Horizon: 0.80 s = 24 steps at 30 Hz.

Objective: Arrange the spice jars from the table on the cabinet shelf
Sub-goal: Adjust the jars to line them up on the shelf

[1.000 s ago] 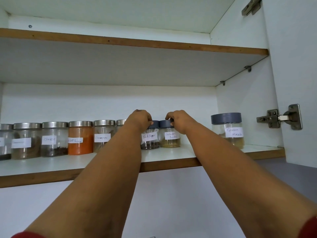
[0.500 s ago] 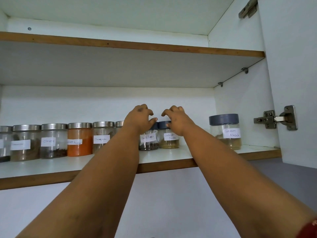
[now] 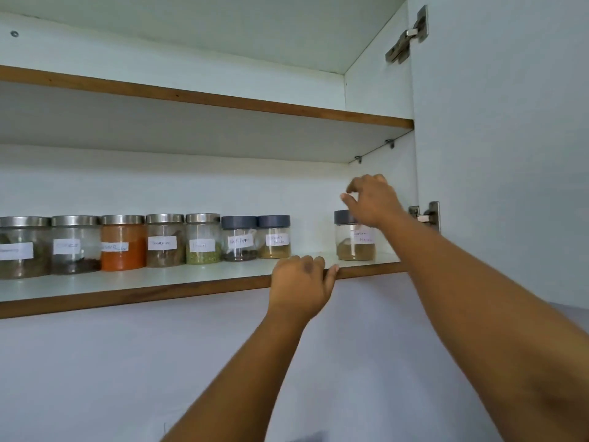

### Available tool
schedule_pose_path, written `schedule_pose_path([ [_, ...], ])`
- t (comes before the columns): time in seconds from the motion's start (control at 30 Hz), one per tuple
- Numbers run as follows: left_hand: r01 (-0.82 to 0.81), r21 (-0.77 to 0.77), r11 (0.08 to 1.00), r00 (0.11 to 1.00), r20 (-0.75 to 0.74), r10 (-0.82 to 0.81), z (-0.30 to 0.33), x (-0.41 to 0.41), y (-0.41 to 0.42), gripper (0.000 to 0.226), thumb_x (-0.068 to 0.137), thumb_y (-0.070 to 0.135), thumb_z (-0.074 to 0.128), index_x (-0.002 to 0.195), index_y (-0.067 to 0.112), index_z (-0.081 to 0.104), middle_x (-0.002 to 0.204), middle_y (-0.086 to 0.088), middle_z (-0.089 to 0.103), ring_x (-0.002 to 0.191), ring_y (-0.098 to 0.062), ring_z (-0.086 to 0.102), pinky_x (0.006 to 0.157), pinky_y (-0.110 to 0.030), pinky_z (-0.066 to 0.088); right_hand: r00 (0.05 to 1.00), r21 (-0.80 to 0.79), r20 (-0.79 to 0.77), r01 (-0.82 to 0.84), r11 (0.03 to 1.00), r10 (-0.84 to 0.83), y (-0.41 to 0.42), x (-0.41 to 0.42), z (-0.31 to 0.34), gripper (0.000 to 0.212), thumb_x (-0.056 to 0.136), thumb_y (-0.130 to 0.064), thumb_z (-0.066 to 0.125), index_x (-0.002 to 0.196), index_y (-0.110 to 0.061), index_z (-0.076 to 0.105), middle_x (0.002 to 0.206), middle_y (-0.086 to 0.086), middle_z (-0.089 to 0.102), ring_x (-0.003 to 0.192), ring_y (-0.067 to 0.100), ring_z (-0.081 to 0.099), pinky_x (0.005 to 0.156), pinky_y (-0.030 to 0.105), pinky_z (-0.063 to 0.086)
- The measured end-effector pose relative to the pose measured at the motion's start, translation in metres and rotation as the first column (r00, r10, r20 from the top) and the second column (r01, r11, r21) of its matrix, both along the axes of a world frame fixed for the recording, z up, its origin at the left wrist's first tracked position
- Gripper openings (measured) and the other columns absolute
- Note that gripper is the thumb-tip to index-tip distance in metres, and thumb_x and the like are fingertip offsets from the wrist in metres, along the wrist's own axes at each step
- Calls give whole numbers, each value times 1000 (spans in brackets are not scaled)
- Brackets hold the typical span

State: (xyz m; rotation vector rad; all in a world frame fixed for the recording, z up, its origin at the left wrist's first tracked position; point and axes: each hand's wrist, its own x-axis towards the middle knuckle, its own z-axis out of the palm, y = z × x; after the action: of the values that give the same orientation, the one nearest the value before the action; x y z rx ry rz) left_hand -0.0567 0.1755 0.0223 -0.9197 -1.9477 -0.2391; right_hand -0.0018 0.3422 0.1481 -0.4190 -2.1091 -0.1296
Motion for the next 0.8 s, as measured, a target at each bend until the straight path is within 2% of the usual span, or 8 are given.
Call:
schedule_pose_path([
  [0.07,-13,87,996,995,-96,21,-14,0,1,51,97,52,34,75,19,67,64,2,62,58,-19,55,58,-28,30,965,-94,260,18,995,7,17,17,-3,36,102,-31,40,129,-13,55,133,12,55,126,29,43,100,39,37],
  [0.1,3,136,991,988,-153,18,-16,-5,3,51,96,50,37,68,19,65,58,3,59,52,-18,52,56,-28,30,948,-139,315,9,990,36,23,20,-6,34,103,-24,39,131,-13,53,134,13,54,124,29,45,98,37,38],
  [0.2,31,172,985,958,-286,19,-14,-15,7,48,95,47,41,60,19,59,52,3,52,47,-17,47,54,-27,31,961,-163,258,-61,985,102,30,11,-13,32,100,-7,40,128,-12,55,129,14,59,115,30,53,89,32,40],
  [0.37,56,213,976,921,-389,32,-16,-22,14,46,94,46,39,59,19,53,52,2,48,45,-16,45,52,-27,31,967,-101,250,-26,995,51,28,-28,-14,30,98,-6,42,122,-11,60,120,15,63,107,31,57,85,34,43],
  [0.57,105,286,953,865,-498,54,-19,-33,22,44,94,45,42,61,19,53,54,2,49,48,-16,44,52,-28,33,920,-94,391,71,993,-29,10,-86,3,34,94,-9,52,128,-13,57,130,10,57,118,28,55,95,33,46],
  [0.63,116,309,944,845,-530,70,-21,-35,26,43,93,45,43,61,19,53,55,2,49,49,-16,44,52,-29,33,889,-13,449,110,994,-93,9,-105,3,36,94,-8,54,129,-12,57,132,10,57,120,28,55,98,34,48],
  [0.7,131,325,937,822,-564,81,-22,-38,28,43,93,45,42,60,20,52,54,3,48,49,-16,44,52,-28,32,880,-42,473,77,996,-48,9,-120,2,40,91,-6,58,130,-11,58,134,9,57,122,27,55,101,37,48],
  [0.8,149,340,928,789,-607,96,-21,-42,28,47,95,42,31,58,21,50,53,4,46,48,-15,43,51,-27,31,888,-86,459,65,994,-18,9,-133,7,50,85,-1,65,133,-12,57,135,7,56,122,25,54,103,35,46],
])
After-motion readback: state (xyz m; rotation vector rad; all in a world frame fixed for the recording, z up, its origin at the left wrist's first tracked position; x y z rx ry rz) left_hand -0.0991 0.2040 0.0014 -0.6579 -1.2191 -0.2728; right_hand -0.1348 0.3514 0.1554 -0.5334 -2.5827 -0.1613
